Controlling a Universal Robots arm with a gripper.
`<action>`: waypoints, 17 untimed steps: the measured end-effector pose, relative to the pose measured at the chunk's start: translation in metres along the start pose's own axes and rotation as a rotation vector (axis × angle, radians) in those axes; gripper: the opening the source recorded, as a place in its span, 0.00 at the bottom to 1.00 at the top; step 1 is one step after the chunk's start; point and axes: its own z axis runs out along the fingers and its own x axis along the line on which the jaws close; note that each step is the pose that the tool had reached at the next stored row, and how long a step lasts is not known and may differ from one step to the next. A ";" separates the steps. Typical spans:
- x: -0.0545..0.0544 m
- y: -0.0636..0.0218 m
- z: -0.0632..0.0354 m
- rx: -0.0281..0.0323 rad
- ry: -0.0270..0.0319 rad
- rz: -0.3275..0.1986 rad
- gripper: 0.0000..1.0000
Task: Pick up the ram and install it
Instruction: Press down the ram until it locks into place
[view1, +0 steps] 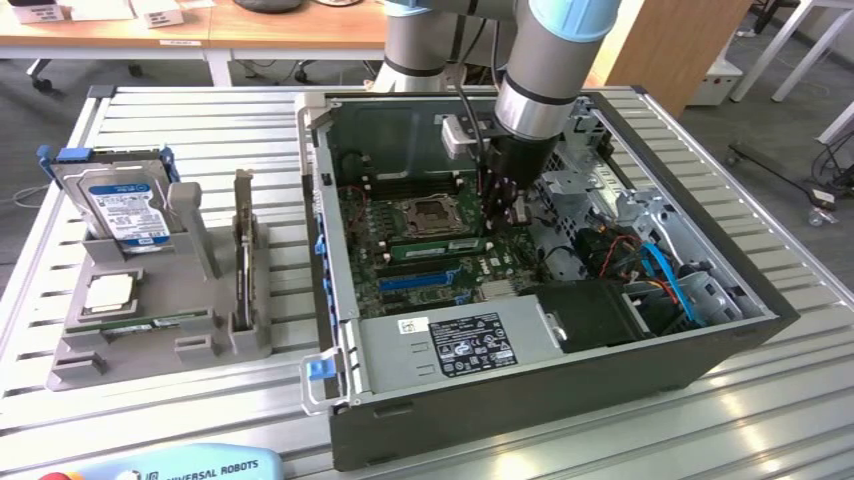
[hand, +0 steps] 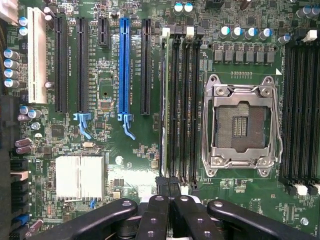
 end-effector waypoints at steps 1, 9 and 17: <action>0.000 0.0000 0.0006 0.0002 -0.0006 0.000 0.10; 0.000 -0.0001 0.0026 0.0000 0.0000 0.000 0.10; 0.000 -0.0001 0.0039 0.0000 0.0001 0.000 0.10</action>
